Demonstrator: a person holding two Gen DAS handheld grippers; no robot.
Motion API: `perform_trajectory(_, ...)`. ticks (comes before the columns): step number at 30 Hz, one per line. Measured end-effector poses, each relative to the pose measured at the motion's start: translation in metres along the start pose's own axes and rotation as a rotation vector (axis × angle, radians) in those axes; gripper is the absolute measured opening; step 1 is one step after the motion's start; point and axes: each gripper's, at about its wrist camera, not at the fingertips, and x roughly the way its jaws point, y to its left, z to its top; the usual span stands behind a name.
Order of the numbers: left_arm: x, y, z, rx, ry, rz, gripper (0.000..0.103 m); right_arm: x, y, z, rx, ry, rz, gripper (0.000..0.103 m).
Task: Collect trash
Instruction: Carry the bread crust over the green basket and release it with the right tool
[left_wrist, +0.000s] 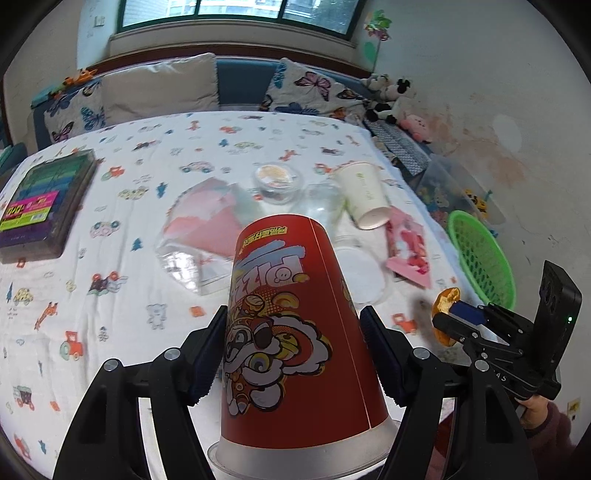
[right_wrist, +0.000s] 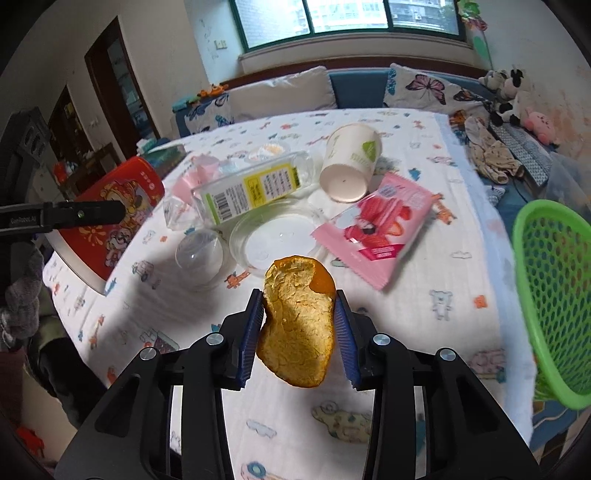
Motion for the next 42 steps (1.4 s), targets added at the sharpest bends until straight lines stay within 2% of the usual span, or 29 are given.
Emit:
perform_trajectory(7,0.005,-0.037,0.011,0.055,-0.007,-0.049,0.068,-0.029,-0.034,0.001,0.057,-0.044,-0.059,0.039)
perform_trajectory(13,0.017,-0.074,0.023,0.102,-0.001,-0.101,0.068,-0.057,-0.080,-0.002,0.125,-0.082,-0.138,0.039)
perform_trajectory(20,0.028,-0.128,0.043,0.173,-0.010,-0.156,0.068,-0.083,-0.149,-0.013,0.204,-0.084,-0.280,0.039)
perform_trajectory(27,0.044,-0.176,0.064,0.215,-0.015,-0.210,0.068,-0.090,-0.210,-0.028,0.275,-0.053,-0.382,0.039)
perform_trajectory(35,0.066,-0.226,0.080,0.282,-0.002,-0.233,0.068,-0.090,-0.245,-0.037,0.338,-0.050,-0.416,0.042)
perform_trajectory(37,0.072,-0.238,0.083,0.298,0.002,-0.242,0.068,-0.089,-0.252,-0.038,0.352,-0.051,-0.422,0.044)
perform_trajectory(42,0.082,-0.265,0.087,0.343,0.010,-0.255,0.068,-0.092,-0.263,-0.038,0.369,-0.067,-0.442,0.057)
